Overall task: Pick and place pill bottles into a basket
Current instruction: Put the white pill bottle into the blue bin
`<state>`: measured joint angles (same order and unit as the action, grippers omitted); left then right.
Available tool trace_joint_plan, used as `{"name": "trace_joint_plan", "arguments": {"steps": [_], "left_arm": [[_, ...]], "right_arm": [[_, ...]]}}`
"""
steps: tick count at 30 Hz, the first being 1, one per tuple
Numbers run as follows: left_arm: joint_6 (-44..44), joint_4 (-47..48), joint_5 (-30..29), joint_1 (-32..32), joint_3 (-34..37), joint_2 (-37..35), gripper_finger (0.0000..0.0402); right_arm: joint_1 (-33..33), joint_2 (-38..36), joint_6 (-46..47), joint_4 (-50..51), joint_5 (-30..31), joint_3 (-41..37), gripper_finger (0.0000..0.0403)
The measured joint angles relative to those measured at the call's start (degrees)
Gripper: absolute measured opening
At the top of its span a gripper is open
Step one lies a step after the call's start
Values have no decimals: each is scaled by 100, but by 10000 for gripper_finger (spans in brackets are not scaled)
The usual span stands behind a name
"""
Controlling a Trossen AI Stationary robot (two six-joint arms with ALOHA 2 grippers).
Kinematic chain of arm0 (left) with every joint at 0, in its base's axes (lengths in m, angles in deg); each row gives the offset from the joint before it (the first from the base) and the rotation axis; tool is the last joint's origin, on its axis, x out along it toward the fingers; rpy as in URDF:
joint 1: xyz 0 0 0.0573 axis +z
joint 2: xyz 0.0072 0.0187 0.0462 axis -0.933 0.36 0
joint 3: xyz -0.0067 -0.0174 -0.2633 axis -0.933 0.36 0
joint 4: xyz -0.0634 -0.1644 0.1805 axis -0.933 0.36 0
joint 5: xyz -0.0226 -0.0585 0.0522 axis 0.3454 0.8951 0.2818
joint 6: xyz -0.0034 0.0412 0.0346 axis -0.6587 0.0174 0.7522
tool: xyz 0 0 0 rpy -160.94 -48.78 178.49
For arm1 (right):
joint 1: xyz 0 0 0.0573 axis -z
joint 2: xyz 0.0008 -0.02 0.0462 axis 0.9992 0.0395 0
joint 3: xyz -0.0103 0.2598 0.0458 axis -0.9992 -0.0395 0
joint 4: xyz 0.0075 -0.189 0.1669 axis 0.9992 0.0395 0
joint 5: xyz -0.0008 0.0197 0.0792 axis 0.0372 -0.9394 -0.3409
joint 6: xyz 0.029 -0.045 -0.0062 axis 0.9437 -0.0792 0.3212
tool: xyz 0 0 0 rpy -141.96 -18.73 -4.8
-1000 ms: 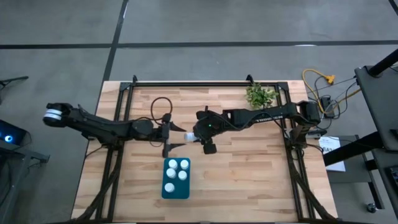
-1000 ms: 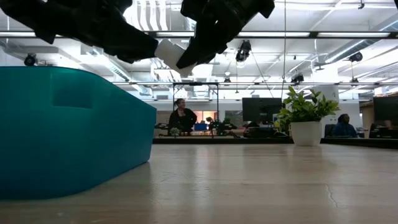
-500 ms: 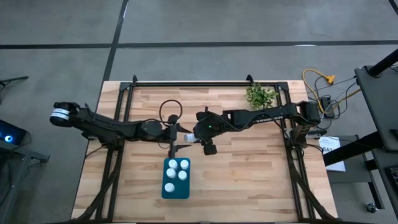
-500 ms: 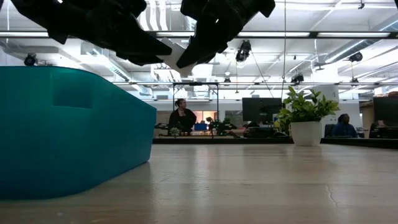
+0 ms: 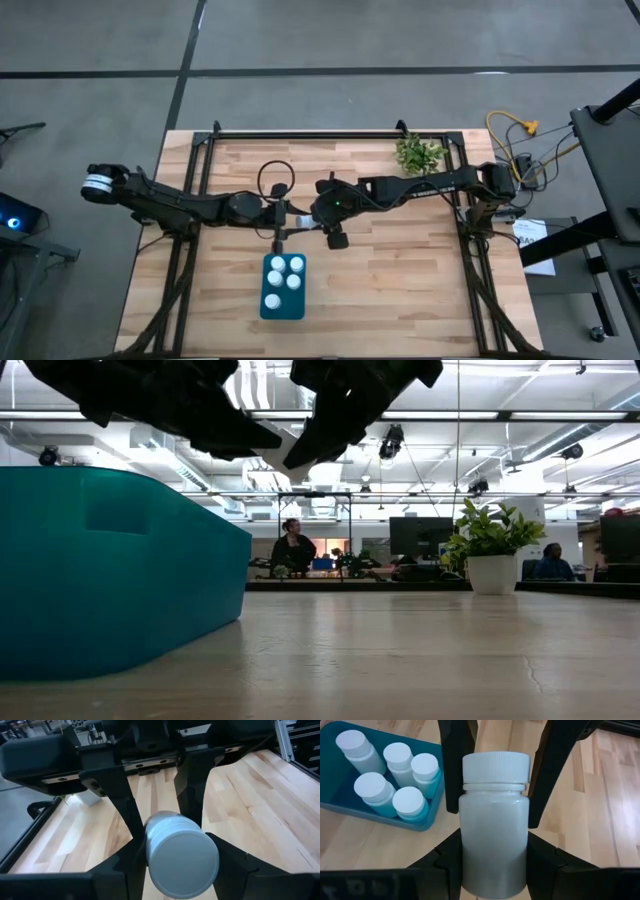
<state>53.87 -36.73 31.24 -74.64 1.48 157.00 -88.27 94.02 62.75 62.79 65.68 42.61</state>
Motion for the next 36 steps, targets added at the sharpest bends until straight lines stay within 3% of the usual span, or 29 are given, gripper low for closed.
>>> {"name": "trace_joint_plan", "arguments": {"steps": [5,12,17,24,36], "left_arm": [[73,70,11,0,-15,0,156],[177,246,59,-9,-13,-28,156],[177,551,29,-13,-13,-170,156],[111,1675,150,-325,-230,-569,156],[107,3653,125,-1233,-1378,-427,156]], "right_arm": [[0,0,56,0,9,0,145],[3,0,193,32,-11,0,247],[0,-188,141,224,512,0,278],[12,-902,223,986,1187,-122,268],[16,-2171,276,864,1644,-955,240]]}}
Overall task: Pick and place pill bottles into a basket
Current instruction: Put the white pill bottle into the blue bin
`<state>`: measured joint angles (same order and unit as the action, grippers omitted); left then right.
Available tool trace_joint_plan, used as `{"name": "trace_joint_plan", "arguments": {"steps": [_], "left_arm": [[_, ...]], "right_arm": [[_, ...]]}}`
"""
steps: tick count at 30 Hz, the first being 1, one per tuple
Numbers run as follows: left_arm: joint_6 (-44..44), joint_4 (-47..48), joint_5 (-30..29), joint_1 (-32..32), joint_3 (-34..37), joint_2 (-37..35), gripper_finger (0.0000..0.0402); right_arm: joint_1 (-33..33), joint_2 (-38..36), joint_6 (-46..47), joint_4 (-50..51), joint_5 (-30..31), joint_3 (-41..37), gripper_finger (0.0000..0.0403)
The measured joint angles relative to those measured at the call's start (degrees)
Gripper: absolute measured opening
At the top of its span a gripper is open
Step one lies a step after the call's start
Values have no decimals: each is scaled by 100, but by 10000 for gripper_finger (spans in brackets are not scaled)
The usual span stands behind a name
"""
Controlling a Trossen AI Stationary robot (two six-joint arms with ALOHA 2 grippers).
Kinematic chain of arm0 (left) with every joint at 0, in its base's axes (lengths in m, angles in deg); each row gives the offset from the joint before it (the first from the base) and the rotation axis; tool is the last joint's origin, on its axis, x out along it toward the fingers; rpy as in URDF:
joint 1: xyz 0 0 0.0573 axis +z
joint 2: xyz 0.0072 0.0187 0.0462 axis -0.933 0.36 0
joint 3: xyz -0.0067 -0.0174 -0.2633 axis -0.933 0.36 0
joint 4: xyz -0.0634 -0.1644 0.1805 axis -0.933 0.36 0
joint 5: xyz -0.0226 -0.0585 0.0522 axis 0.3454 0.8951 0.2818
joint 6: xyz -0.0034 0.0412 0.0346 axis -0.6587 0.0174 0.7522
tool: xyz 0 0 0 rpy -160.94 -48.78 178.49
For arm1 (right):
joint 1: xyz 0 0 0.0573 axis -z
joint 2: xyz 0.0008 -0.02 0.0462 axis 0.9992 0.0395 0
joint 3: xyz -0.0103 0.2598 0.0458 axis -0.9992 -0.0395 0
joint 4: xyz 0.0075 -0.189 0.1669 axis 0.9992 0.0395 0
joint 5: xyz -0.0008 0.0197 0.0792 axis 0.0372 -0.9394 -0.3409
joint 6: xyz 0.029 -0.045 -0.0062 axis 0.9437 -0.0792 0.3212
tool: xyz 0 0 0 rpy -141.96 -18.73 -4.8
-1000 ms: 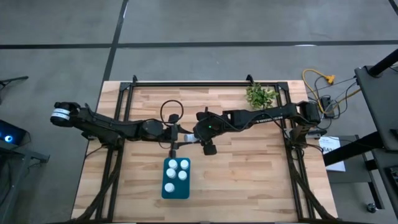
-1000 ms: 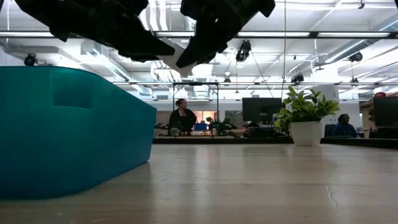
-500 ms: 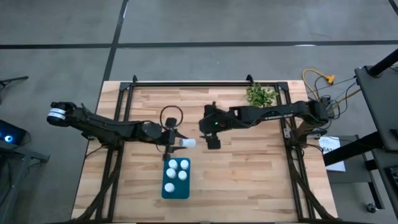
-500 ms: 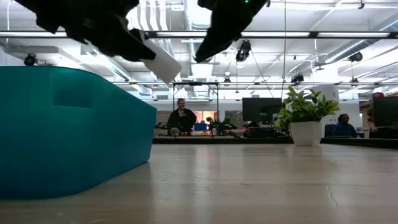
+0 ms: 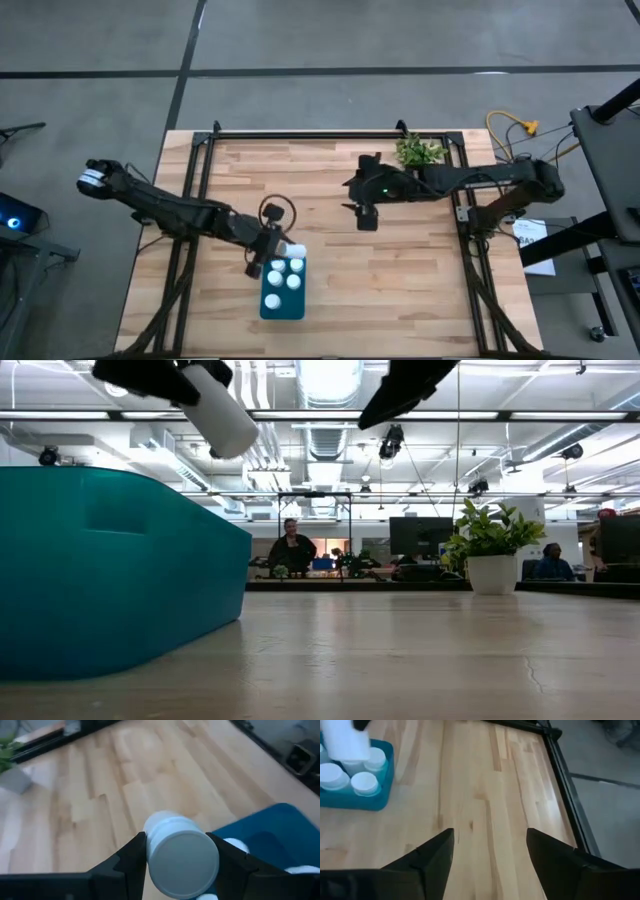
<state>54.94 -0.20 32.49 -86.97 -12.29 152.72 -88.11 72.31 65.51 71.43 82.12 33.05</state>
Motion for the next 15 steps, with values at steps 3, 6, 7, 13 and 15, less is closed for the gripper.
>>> {"name": "trace_joint_plan", "arguments": {"steps": [3,6,7,13,15], "left_arm": [[-2,364,2,-204,-353,181,156],[-15,688,0,-409,-645,354,156],[-17,729,-1,-468,-732,412,156],[-176,1076,22,-655,-988,616,156],[-286,1150,13,-675,-986,667,156]], "right_arm": [[0,-302,-91,-341,-21,-315,234],[8,-743,-189,-1247,-449,-875,228],[8,-919,-240,-1640,-712,-1104,227],[0,-1881,-257,-3943,-2258,-2467,223],[0,-2160,-201,-4638,-2310,-2913,223]]}}
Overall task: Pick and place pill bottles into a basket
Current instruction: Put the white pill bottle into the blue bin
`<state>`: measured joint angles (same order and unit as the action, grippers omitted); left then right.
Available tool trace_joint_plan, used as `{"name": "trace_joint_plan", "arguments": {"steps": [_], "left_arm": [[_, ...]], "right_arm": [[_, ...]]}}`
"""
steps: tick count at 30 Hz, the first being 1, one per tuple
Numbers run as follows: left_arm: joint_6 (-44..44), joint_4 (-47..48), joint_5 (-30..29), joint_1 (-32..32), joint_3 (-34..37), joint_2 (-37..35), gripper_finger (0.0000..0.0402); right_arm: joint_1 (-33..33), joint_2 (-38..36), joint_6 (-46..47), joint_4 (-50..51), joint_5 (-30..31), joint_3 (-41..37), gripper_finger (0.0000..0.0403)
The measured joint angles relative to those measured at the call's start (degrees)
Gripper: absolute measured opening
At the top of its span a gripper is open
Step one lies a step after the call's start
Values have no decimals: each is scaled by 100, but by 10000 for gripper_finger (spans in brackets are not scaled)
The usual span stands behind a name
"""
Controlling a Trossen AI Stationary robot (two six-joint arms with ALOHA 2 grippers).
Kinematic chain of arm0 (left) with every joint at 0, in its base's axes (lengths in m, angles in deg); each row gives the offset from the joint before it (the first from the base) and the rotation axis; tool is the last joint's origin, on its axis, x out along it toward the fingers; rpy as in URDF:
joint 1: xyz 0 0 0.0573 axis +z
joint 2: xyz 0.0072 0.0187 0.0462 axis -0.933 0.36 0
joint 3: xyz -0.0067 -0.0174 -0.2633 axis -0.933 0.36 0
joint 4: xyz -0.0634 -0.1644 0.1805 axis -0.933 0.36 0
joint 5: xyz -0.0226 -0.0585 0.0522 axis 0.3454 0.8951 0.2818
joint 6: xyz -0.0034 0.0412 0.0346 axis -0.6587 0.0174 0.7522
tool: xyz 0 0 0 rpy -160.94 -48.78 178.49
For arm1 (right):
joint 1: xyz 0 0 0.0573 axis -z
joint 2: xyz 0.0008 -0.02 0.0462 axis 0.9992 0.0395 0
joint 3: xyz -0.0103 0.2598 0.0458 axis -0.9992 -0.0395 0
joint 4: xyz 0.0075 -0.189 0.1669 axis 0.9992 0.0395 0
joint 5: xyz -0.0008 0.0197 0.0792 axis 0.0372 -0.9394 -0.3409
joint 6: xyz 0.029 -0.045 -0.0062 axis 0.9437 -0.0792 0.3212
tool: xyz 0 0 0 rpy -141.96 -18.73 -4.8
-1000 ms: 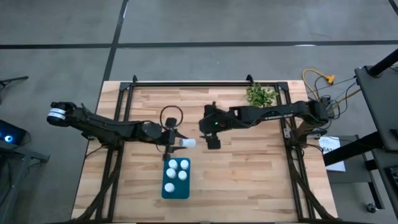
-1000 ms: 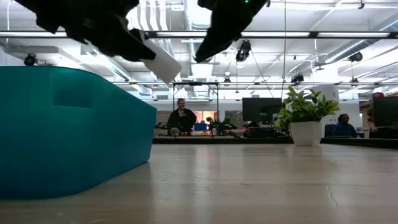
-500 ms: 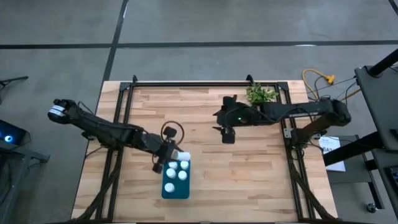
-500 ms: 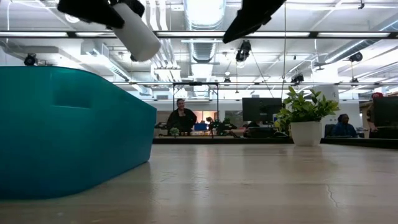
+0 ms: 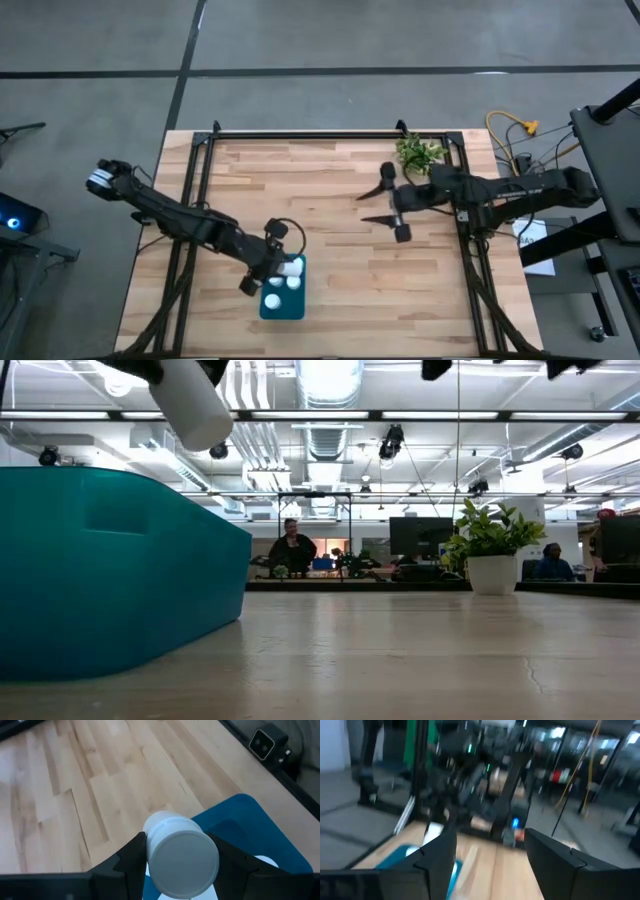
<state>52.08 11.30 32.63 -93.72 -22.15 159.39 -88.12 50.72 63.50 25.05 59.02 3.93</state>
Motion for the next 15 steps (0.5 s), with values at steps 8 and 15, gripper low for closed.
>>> {"name": "trace_joint_plan", "arguments": {"steps": [8,15], "left_arm": [[-35,64,357,-34,5,232,156],[-178,27,393,-258,3,218,156]], "right_arm": [[0,-471,-12,-3812,2,-2023,223],[3,-412,236,-5400,231,-2966,224]]}}
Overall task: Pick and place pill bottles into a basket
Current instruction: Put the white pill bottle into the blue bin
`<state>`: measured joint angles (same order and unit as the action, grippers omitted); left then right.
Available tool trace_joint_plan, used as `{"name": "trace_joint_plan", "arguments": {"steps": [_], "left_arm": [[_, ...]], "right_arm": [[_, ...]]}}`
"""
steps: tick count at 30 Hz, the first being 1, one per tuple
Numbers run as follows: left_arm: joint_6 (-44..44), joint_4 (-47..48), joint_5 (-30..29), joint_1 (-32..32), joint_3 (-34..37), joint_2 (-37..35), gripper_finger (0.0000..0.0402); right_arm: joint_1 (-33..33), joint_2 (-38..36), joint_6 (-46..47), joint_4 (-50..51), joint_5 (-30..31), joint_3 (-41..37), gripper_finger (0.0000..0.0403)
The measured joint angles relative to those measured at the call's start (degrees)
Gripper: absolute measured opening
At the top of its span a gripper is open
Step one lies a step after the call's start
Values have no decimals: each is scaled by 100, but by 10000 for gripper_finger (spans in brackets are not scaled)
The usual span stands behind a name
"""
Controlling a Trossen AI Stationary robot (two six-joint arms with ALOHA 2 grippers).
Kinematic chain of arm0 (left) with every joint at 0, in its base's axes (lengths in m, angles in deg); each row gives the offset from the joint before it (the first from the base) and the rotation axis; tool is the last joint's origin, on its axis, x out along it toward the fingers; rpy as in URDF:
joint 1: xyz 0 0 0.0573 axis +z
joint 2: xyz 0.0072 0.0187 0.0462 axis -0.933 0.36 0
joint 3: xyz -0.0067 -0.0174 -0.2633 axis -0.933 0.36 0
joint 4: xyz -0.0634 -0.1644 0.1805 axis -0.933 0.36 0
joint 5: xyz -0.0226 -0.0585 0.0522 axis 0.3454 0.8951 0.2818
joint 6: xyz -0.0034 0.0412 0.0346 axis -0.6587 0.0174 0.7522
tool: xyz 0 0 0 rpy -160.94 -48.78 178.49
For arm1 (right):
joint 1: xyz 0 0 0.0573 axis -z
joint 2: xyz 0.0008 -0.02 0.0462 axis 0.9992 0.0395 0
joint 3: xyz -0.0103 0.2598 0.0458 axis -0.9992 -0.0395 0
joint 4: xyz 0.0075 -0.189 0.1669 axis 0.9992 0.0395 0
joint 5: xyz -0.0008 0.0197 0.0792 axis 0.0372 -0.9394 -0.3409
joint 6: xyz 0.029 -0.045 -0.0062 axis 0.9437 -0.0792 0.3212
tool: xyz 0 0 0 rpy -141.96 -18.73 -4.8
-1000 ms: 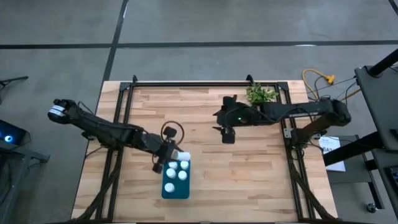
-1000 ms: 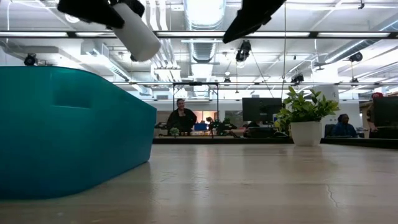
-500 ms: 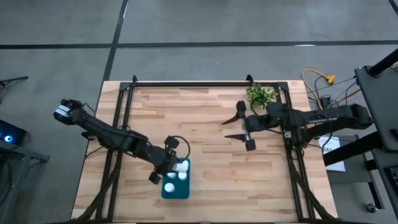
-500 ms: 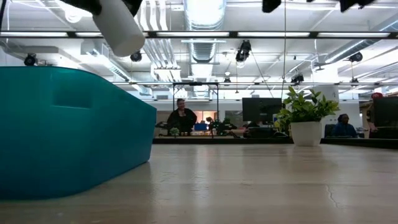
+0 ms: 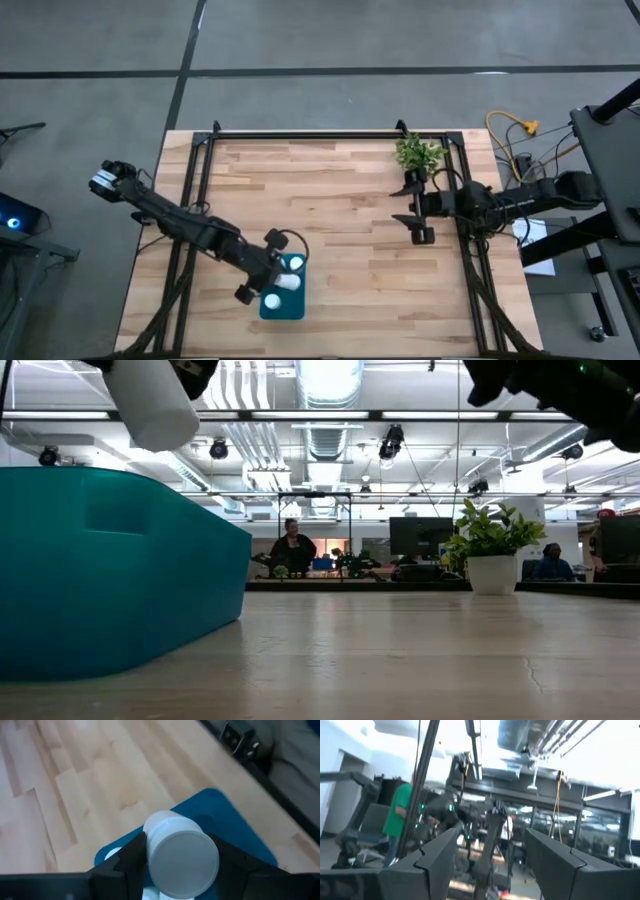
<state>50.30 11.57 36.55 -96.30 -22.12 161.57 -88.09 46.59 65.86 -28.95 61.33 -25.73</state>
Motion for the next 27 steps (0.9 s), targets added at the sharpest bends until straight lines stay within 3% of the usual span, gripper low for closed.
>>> {"name": "trace_joint_plan", "arguments": {"steps": [13,19,27], "left_arm": [[-272,-225,195,-318,-4,77,156],[-265,-285,328,-328,-61,349,156],[-238,418,428,-336,-968,1283,156]], "right_arm": [[-1,-17,155,117,549,-590,224],[-3,-45,346,-410,567,-925,224],[-1,-43,403,-439,571,-970,224]]}}
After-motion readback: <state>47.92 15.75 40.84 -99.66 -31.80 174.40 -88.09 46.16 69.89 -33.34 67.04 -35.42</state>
